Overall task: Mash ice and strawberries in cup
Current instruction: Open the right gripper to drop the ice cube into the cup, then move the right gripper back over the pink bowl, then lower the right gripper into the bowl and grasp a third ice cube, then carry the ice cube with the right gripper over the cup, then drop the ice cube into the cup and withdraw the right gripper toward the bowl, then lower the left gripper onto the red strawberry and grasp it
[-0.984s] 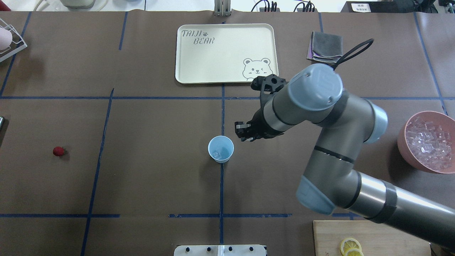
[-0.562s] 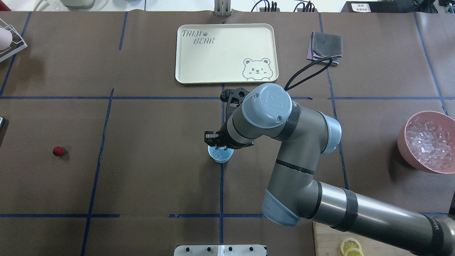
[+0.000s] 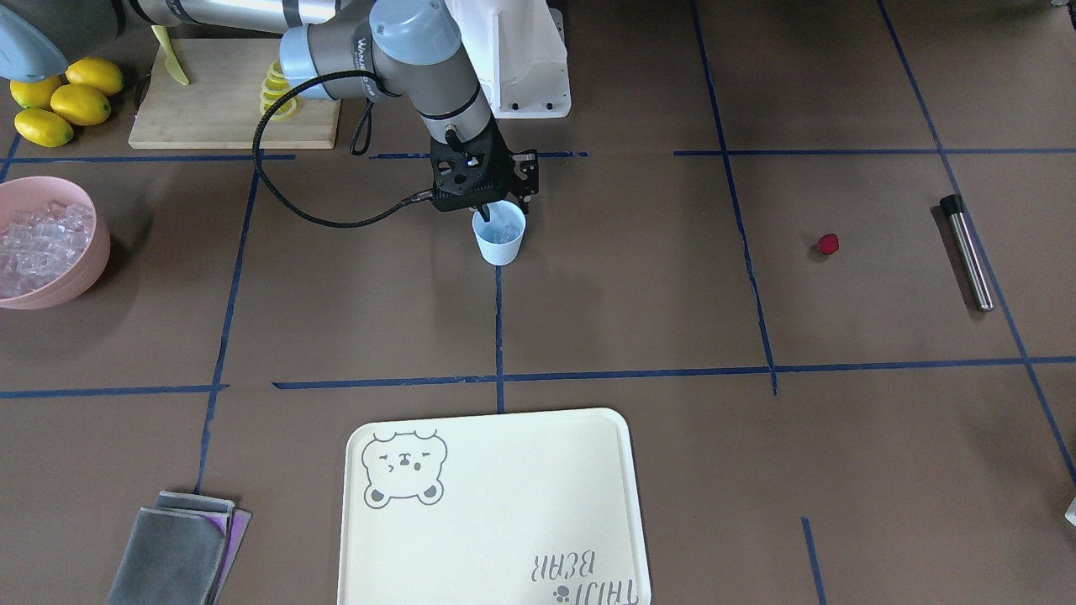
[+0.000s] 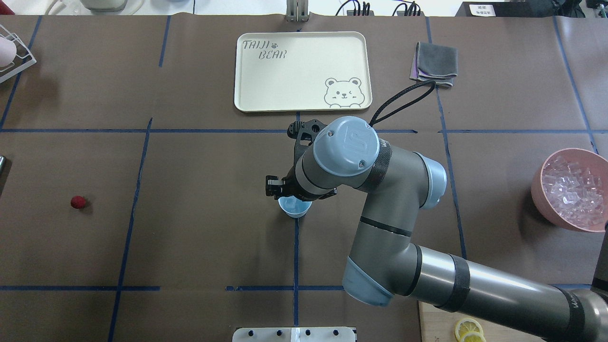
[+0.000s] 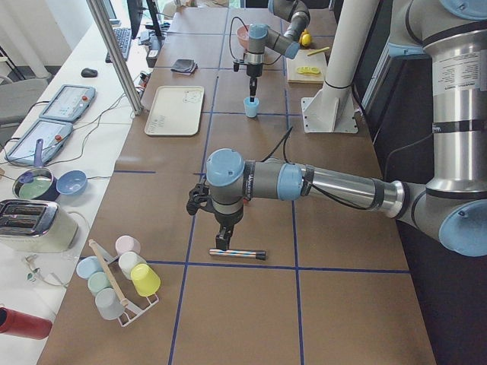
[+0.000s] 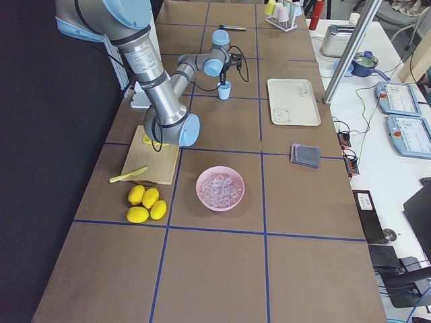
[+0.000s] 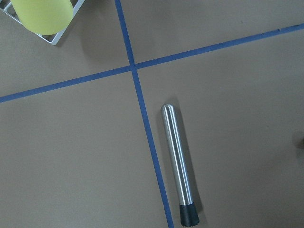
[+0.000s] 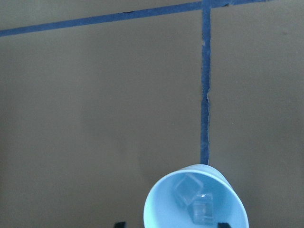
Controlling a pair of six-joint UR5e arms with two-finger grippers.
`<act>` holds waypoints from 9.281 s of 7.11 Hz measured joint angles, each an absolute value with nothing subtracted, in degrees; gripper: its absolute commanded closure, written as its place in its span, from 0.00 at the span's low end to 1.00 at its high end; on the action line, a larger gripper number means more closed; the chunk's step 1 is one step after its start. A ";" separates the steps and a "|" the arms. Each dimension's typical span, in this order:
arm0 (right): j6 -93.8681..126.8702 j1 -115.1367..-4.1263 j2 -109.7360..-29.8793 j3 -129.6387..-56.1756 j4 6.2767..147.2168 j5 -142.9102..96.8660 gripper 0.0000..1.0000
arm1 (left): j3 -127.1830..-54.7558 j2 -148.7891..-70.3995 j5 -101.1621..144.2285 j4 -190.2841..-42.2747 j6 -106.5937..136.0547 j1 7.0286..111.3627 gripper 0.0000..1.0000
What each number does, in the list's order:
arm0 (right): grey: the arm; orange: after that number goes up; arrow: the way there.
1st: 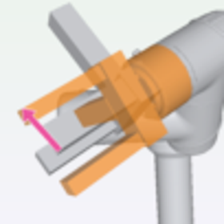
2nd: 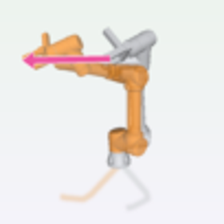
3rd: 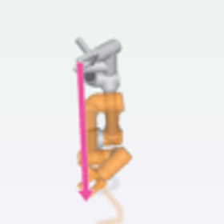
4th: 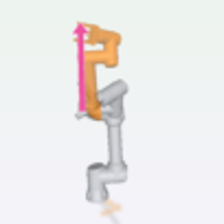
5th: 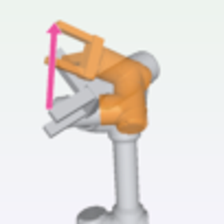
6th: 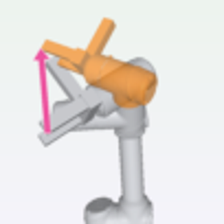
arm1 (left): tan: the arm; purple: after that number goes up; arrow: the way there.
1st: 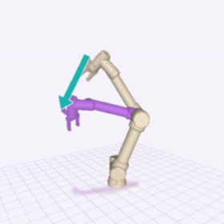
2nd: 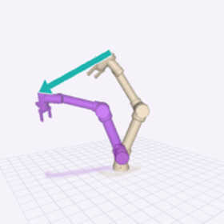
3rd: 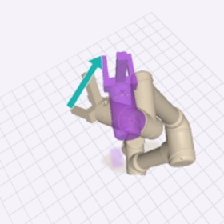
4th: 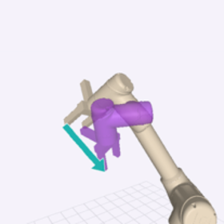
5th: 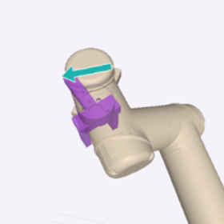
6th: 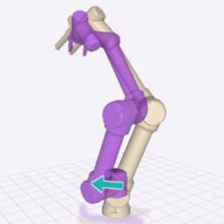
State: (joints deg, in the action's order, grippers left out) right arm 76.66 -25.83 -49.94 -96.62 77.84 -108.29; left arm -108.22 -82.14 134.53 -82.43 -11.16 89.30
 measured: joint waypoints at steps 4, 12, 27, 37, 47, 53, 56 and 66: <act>75.24 -39.21 -65.20 -111.70 79.76 -120.53 0.17 | -108.26 -82.01 134.56 -82.36 -11.18 89.30 0.00; 44.55 -61.35 -106.48 -115.17 75.35 -127.53 0.04 | -108.28 -81.83 135.33 -82.39 -11.23 89.30 0.00; 44.08 -57.73 -101.63 -106.16 75.32 -127.62 1.00 | -108.71 -81.74 135.39 -82.35 -11.25 89.38 0.00; 67.72 -50.89 -83.74 -119.27 75.95 -130.31 1.00 | -109.24 -81.30 135.44 -82.42 -11.19 89.30 0.00; 92.79 -25.71 -52.57 -98.96 75.37 -104.91 0.01 | -109.61 -81.22 135.44 -82.35 -11.07 89.31 0.00; 90.91 -34.36 -62.45 -107.51 75.64 -114.61 0.01 | -109.60 -81.37 135.70 -84.36 -7.91 88.72 0.00; 70.73 -51.24 -82.36 -114.90 75.73 -127.23 0.01 | -109.89 -81.53 135.87 -94.26 9.94 80.90 0.00; 49.92 -65.78 -93.85 -115.49 75.51 -135.30 0.01 | -105.45 -85.11 121.48 -113.42 45.36 46.60 0.00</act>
State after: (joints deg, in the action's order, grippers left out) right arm 49.92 -65.78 -93.85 -115.49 75.51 -135.30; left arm -105.45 -85.11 121.48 -113.42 45.36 46.60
